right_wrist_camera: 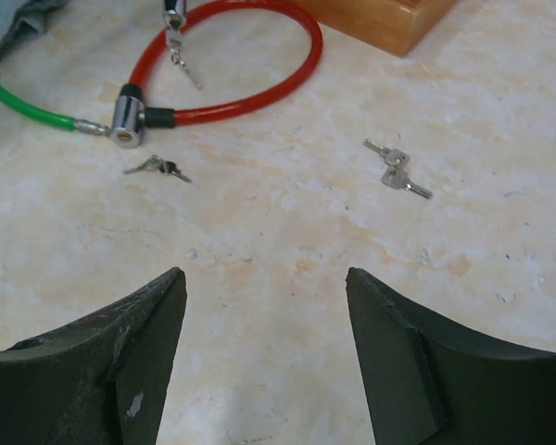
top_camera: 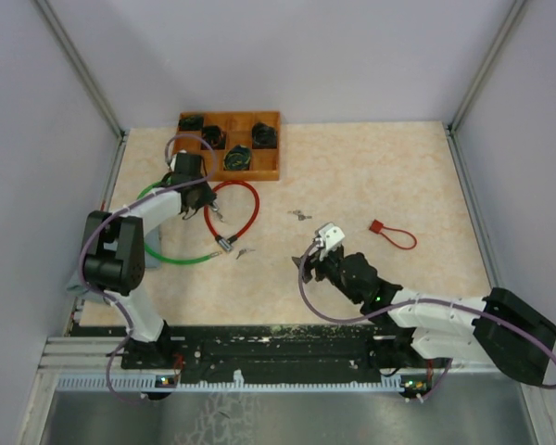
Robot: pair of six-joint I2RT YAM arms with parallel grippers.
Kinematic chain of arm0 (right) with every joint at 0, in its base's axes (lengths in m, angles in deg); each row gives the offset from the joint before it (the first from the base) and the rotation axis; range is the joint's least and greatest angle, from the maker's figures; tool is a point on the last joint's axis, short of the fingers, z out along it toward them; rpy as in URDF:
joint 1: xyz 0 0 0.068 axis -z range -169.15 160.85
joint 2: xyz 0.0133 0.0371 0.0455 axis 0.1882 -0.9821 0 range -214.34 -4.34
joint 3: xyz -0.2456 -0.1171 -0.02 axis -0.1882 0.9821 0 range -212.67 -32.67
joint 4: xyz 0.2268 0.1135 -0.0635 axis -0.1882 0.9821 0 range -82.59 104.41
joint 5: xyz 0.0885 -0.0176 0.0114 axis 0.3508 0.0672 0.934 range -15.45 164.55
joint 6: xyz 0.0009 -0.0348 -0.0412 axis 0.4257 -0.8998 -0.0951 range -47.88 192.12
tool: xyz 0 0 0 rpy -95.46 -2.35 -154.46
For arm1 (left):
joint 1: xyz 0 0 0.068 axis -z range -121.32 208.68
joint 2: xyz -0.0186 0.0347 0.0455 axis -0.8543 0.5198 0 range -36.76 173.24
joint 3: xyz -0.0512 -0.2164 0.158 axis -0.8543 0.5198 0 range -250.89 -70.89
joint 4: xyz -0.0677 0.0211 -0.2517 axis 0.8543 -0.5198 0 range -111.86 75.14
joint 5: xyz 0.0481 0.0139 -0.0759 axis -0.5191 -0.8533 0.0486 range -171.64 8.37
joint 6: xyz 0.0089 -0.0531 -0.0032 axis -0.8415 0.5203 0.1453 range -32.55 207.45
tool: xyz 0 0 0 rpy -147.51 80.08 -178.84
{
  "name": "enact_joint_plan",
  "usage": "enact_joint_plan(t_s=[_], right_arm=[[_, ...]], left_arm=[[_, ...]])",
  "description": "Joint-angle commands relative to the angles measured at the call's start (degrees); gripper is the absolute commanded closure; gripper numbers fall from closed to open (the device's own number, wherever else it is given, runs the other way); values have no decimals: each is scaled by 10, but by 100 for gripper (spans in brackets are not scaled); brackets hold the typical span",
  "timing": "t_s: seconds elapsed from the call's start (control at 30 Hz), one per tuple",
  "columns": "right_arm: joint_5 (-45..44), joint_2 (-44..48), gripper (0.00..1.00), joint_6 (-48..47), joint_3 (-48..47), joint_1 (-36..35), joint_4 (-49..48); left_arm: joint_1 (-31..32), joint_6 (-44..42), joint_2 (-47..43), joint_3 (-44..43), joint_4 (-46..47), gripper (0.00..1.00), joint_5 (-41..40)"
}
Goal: Unlock with the key
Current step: Place the lock at the center of the board.
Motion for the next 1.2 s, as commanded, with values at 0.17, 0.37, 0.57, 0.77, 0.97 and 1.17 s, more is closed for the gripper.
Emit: enact_joint_plan(t_s=[0.17, 0.37, 0.57, 0.77, 0.97, 1.17], right_arm=[[-60, 3, 28, 34, -66, 22, 151], [-40, 2, 27, 43, -107, 62, 212], [0, -66, 27, 20, -186, 104, 293], [82, -165, 29, 9, -269, 160, 315], [108, -279, 31, -9, -359, 184, 309], [109, -385, 36, -16, -434, 203, 316]], left_arm=[[-7, -11, -20, -33, 8, 48, 44], [-6, -6, -73, 8, 9, 41, 95], [-3, -7, -127, 73, -4, 40, 135], [34, -2, -201, 171, 17, 39, 100], [44, -11, -222, 228, 41, 32, 85], [44, -19, -230, 224, 26, 31, 51]])
